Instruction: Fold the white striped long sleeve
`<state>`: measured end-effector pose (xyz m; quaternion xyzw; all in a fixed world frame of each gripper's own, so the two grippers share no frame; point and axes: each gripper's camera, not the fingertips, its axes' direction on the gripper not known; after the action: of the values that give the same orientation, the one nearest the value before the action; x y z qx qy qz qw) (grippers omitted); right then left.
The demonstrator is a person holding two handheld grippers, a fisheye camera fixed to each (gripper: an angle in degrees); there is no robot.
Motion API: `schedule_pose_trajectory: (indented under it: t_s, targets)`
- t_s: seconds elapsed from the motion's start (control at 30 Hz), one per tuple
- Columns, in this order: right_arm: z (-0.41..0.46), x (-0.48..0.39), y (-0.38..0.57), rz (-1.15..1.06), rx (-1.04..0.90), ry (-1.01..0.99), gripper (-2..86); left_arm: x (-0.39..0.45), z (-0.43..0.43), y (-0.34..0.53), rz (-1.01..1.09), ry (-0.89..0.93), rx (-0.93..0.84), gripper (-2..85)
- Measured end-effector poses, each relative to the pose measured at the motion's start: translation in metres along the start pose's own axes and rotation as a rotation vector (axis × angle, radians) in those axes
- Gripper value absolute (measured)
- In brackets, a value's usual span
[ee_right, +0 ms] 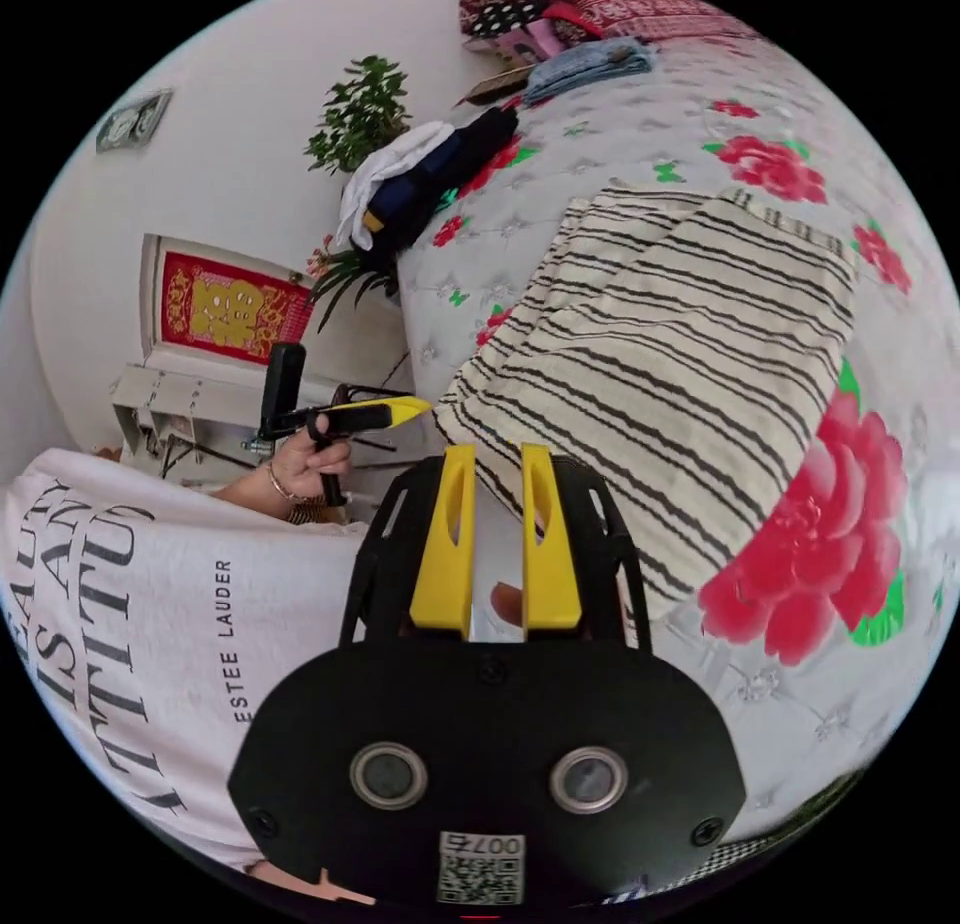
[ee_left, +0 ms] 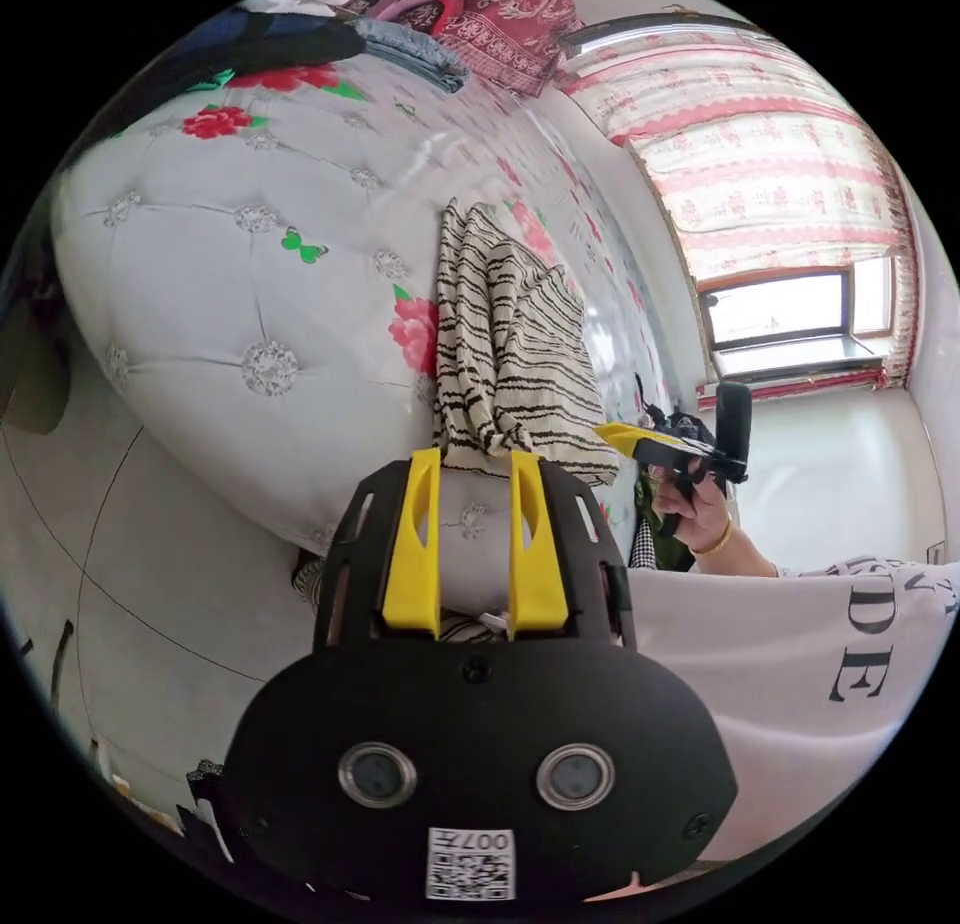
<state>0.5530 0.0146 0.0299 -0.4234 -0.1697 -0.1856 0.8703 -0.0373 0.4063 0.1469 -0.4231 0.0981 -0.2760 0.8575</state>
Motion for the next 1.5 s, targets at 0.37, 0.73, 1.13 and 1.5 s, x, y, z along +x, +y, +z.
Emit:
schedule_pose_trajectory:
  t_s: [0.37, 0.73, 1.13, 1.5]
  targets:
    - [-0.067, 0.161, 0.085, 0.544, 0.405, -0.228, 10.9, 0.004, 0.046, -0.04, 0.044, 0.066, -0.174, 20.4]
    - [-0.024, 0.194, 0.066, 0.564, 0.309, -0.423, 9.2, -0.019, 0.064, -0.065, 0.039, 0.078, -0.213, 5.5]
    - [-0.079, 0.125, 0.069, 0.432, 0.31, -0.611, 6.9, 0.013, -0.07, -0.021, 0.052, 0.148, -0.013, 3.7]
    - [-0.124, 0.042, -0.022, 0.318, 0.349, -0.666, 4.9, 0.022, -0.181, -0.057, 0.102, 0.186, 0.104, 3.4]
